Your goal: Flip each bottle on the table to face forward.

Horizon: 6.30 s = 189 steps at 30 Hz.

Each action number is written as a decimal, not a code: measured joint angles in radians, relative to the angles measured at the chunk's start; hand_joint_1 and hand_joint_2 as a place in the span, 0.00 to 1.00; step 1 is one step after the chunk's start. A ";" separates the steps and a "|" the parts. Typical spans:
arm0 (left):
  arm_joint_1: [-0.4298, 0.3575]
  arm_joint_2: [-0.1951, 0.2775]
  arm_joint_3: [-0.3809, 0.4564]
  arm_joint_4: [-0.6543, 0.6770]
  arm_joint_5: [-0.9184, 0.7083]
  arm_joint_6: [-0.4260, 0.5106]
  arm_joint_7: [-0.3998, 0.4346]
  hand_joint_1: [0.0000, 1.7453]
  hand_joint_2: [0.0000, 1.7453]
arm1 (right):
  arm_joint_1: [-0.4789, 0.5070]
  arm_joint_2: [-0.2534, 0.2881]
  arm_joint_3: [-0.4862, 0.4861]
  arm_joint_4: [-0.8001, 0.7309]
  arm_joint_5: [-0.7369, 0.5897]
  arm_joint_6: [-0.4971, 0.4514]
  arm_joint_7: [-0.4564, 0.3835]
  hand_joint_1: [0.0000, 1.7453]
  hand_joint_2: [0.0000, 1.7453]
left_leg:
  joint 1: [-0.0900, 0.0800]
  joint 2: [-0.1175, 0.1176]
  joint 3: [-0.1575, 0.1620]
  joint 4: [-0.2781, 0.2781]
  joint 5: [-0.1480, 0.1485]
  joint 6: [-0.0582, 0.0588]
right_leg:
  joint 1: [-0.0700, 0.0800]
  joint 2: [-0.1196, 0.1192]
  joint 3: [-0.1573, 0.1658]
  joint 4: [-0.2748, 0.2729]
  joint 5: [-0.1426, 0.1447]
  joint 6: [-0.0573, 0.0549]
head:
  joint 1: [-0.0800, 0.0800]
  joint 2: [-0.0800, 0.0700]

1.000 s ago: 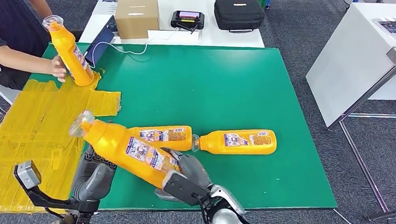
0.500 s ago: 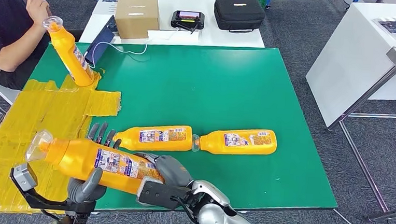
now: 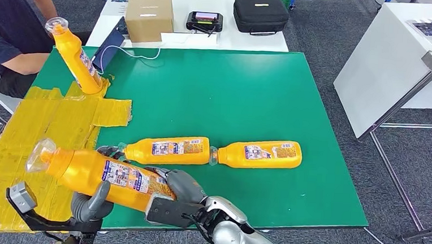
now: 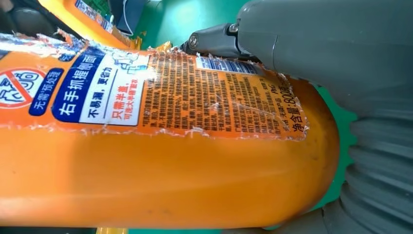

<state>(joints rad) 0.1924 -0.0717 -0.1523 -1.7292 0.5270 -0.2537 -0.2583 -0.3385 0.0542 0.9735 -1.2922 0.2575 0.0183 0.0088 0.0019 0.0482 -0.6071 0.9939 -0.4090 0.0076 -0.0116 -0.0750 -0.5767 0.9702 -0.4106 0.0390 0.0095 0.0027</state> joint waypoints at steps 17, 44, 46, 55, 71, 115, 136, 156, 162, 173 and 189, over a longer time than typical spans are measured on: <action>-0.008 -0.006 -0.003 -0.014 -0.221 0.136 -0.089 1.00 1.00 | 0.010 0.001 -0.010 0.025 0.009 -0.048 -0.007 0.74 1.00 | 0.000 0.000 0.000 0.000 0.000 0.000 | 0.000 0.000 0.000 0.000 0.000 0.000 | 0.000 0.000; -0.430 0.101 0.094 0.273 -1.759 0.945 0.084 1.00 1.00 | 0.112 -0.034 -0.168 0.050 0.010 -0.049 -0.038 0.00 1.00 | 0.000 -0.001 0.000 0.000 0.004 0.001 | 0.000 -0.001 0.000 0.000 0.002 0.001 | 0.000 0.000; -0.471 0.122 0.087 0.353 -1.843 0.937 0.126 1.00 1.00 | 0.112 -0.032 -0.168 0.048 0.009 -0.038 -0.033 0.00 1.00 | 0.000 -0.001 0.000 0.000 0.004 0.000 | 0.000 -0.001 0.000 0.000 0.002 0.001 | 0.000 0.000; -0.644 0.236 -0.022 0.825 -1.972 0.709 0.189 0.00 0.00 | 0.080 -0.004 -0.167 0.042 -0.003 0.012 0.004 0.00 1.00 | 0.000 0.001 0.000 0.000 0.004 0.000 | 0.000 0.000 -0.001 0.001 0.002 0.001 | 0.000 0.000; -0.736 0.320 -0.076 1.087 -1.812 0.503 0.103 0.00 0.00 | -0.018 0.019 -0.193 0.054 0.122 -0.083 0.071 0.00 1.00 | 0.000 0.000 0.000 0.000 0.005 0.000 | 0.000 0.001 -0.001 0.002 0.002 0.001 | 0.000 0.000; -0.489 0.150 0.131 0.446 -0.559 -0.009 -0.179 0.00 0.00 | -0.353 0.186 -0.109 0.661 0.468 0.023 0.115 0.00 1.00 | 0.000 0.000 -0.003 0.000 0.008 -0.001 | 0.000 0.001 -0.004 0.002 0.005 -0.001 | 0.000 0.000; -0.482 0.115 0.115 0.381 -0.518 -0.030 -0.177 0.00 0.00 | -0.439 0.252 0.053 0.824 0.745 0.154 0.234 0.12 1.00 | 0.000 0.001 -0.001 0.000 0.008 -0.001 | 0.000 0.001 -0.004 0.002 0.005 -0.001 | 0.000 0.000; -0.525 0.103 0.068 0.400 -0.450 -0.058 -0.198 0.00 0.00 | -0.512 0.228 0.140 0.935 0.793 0.297 0.218 1.00 1.00 | 0.000 -0.001 0.019 0.000 0.006 -0.001 | -0.002 -0.001 0.005 0.001 0.002 -0.004 | 0.000 0.000; -0.526 0.102 0.060 0.400 -0.434 -0.056 -0.208 0.00 0.00 | -0.498 0.221 0.140 0.948 0.803 0.300 0.233 0.00 1.00 | 0.000 -0.001 0.023 0.000 0.007 0.000 | -0.002 -0.001 0.009 0.000 0.002 -0.004 | 0.000 0.000; -0.393 0.108 0.106 0.293 -0.441 -0.037 -0.194 0.00 0.00 | -0.426 0.167 -0.060 0.861 0.728 -0.245 0.208 0.00 1.00 | 0.000 0.001 0.003 0.000 0.013 0.001 | -0.001 0.001 0.002 0.001 0.012 -0.001 | 0.000 0.000; -0.224 0.103 0.220 0.155 -0.452 -0.065 -0.215 0.00 0.00 | -0.299 -0.002 -0.285 0.328 0.611 -0.145 0.087 0.00 1.00 | -0.001 0.000 -0.010 0.000 0.014 0.001 | 0.000 0.001 -0.011 0.001 0.012 -0.001 | 0.000 0.000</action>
<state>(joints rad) -0.0320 0.0310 0.0681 -1.5741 0.0750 -0.3191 -0.4738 -0.6372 0.0520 0.6884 -0.9638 0.8685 -0.1266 0.0957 0.0014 0.0482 -0.6172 0.9941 -0.3952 0.0085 -0.0115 -0.0742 -0.5877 0.9715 -0.3989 0.0383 0.0093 0.0027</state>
